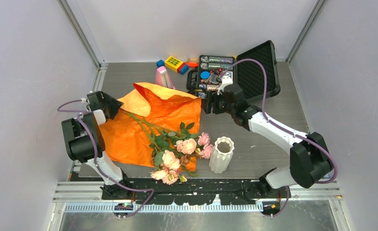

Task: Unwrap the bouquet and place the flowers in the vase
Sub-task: Unfold the wrapping paper at the center of the board.

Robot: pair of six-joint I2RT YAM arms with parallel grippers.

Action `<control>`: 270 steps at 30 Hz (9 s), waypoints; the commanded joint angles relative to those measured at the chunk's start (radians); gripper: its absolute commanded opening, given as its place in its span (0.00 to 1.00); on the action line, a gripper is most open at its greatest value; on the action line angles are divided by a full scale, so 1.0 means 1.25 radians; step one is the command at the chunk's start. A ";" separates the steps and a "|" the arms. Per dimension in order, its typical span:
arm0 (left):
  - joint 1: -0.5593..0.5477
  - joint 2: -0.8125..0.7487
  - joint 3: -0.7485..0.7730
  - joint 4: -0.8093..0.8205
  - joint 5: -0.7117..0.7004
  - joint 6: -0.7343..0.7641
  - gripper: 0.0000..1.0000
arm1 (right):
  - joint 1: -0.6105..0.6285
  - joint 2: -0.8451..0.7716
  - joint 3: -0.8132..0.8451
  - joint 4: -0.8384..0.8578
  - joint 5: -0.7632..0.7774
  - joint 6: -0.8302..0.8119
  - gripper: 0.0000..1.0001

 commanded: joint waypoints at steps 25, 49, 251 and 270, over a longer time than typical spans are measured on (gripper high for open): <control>-0.009 0.071 0.033 0.259 0.182 -0.066 0.45 | -0.002 -0.032 0.032 -0.011 0.011 -0.024 0.67; -0.035 0.064 0.008 0.177 0.164 -0.023 0.28 | -0.003 -0.049 0.030 -0.017 0.005 -0.020 0.66; 0.018 0.295 0.309 0.280 0.064 -0.251 0.56 | 0.169 0.278 0.362 -0.078 -0.076 -0.233 0.70; 0.042 0.304 0.316 0.239 0.078 -0.220 0.52 | 0.224 0.369 0.452 -0.037 0.202 -0.288 0.44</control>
